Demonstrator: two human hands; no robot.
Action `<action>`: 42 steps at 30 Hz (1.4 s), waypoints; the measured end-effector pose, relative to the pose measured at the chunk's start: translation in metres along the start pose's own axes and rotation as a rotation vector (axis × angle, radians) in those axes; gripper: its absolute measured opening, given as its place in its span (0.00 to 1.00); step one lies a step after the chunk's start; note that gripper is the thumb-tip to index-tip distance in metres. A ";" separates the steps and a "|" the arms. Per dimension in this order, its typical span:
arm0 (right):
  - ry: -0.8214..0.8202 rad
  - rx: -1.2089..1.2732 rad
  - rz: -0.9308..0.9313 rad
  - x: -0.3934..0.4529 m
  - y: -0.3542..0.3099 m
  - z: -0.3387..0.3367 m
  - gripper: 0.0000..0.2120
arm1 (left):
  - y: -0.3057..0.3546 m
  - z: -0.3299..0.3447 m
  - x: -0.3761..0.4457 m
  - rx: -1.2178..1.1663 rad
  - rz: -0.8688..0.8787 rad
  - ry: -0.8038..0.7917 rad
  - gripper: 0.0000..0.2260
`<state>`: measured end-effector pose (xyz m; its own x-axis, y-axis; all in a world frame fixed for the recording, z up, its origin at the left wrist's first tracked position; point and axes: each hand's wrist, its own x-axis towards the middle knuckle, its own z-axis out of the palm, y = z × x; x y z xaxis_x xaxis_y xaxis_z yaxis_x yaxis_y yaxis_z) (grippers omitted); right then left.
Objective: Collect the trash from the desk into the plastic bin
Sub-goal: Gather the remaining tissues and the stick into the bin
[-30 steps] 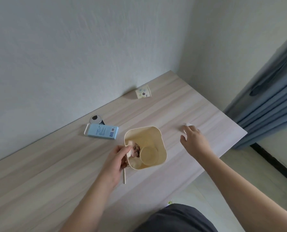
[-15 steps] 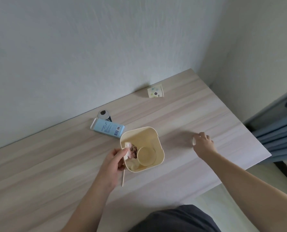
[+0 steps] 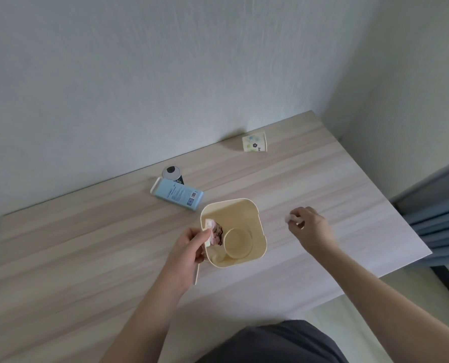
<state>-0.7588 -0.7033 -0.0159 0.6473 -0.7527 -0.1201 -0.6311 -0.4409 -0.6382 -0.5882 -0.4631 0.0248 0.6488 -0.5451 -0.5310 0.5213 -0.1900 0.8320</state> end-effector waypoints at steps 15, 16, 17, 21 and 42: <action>-0.108 -0.034 -0.315 -0.091 -0.164 0.021 0.10 | -0.017 -0.073 -0.044 0.027 0.003 -0.042 0.06; -0.133 -0.123 -0.346 -0.095 -0.170 0.028 0.09 | -0.019 -0.077 -0.049 0.029 -0.001 -0.044 0.07; -0.139 -0.218 -0.376 -0.099 -0.176 0.035 0.07 | -0.020 -0.081 -0.054 0.034 -0.006 -0.052 0.07; -0.118 -0.525 -0.398 -0.115 -0.194 0.067 0.06 | -0.023 -0.100 -0.074 0.045 -0.028 -0.082 0.13; 0.133 -0.374 -0.404 -0.136 -0.233 0.107 0.07 | -0.046 -0.210 -0.132 -0.042 -0.011 0.031 0.09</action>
<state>-0.6539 -0.4453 0.0681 0.8247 -0.5325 0.1907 -0.4682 -0.8318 -0.2981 -0.5808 -0.2112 0.0231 0.6591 -0.5178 -0.5455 0.5509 -0.1613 0.8188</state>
